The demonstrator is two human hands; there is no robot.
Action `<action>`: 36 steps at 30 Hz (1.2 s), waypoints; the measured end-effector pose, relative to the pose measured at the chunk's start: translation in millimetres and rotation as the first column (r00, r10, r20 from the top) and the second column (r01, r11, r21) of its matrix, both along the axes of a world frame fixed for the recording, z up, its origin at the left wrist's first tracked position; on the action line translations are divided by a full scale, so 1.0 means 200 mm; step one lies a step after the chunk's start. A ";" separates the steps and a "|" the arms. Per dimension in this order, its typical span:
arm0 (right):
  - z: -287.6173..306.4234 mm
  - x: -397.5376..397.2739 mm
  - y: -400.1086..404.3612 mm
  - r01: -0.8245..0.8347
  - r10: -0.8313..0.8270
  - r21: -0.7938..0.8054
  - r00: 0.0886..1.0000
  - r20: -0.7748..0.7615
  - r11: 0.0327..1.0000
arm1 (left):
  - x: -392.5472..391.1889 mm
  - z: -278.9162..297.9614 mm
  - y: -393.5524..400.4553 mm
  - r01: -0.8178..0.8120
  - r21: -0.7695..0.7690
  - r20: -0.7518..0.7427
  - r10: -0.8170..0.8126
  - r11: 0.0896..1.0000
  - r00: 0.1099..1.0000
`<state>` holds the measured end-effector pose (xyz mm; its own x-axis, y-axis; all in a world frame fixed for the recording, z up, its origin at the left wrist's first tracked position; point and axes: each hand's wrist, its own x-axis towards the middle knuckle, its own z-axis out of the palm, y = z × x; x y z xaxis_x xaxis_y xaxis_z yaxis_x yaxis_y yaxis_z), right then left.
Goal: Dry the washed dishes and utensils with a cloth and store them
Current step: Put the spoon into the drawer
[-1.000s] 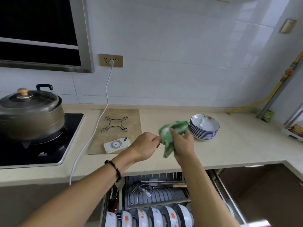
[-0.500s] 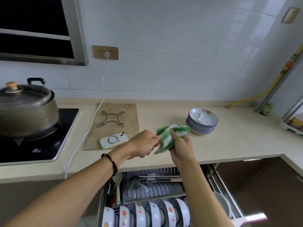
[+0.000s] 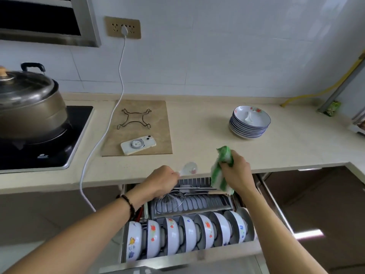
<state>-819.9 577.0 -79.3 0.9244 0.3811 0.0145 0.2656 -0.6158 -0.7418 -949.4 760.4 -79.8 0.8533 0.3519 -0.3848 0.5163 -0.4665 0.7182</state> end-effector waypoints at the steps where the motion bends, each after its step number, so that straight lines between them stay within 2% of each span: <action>1: -0.06 -0.01 -0.02 0.010 -0.010 0.010 0.999 -0.052 1.000 | -0.03 -0.10 0.00 -0.065 -0.050 -0.033 0.063 0.997 0.997; 6: -0.38 -0.13 -0.03 -0.009 0.015 0.026 0.974 -0.226 1.000 | -0.18 -0.59 -0.03 -0.343 -0.246 -0.188 0.302 0.907 0.935; 12: -0.75 -0.17 0.12 -0.065 0.069 0.022 0.939 -0.338 0.998 | -0.16 -1.08 0.13 -0.537 -0.174 -0.208 0.502 0.826 0.840; 15: -0.91 -0.15 0.22 -0.125 0.120 0.012 0.924 -0.362 0.992 | -0.09 -1.27 0.22 -0.580 -0.170 -0.209 0.546 0.796 0.811; 20: -1.13 -0.11 0.36 -0.250 0.221 -0.056 0.924 -0.311 0.967 | 0.03 -1.53 0.36 -0.605 -0.144 -0.231 0.568 0.783 0.790; 24: -1.28 -0.04 0.44 -0.266 0.233 -0.067 0.921 -0.313 0.962 | 0.09 -1.69 0.44 -0.591 -0.113 -0.253 0.552 0.799 0.794; 36: -1.41 0.00 0.52 -0.238 0.213 -0.021 0.902 -0.375 0.971 | 0.18 -1.81 0.47 -0.382 -0.063 -0.326 0.343 0.922 0.881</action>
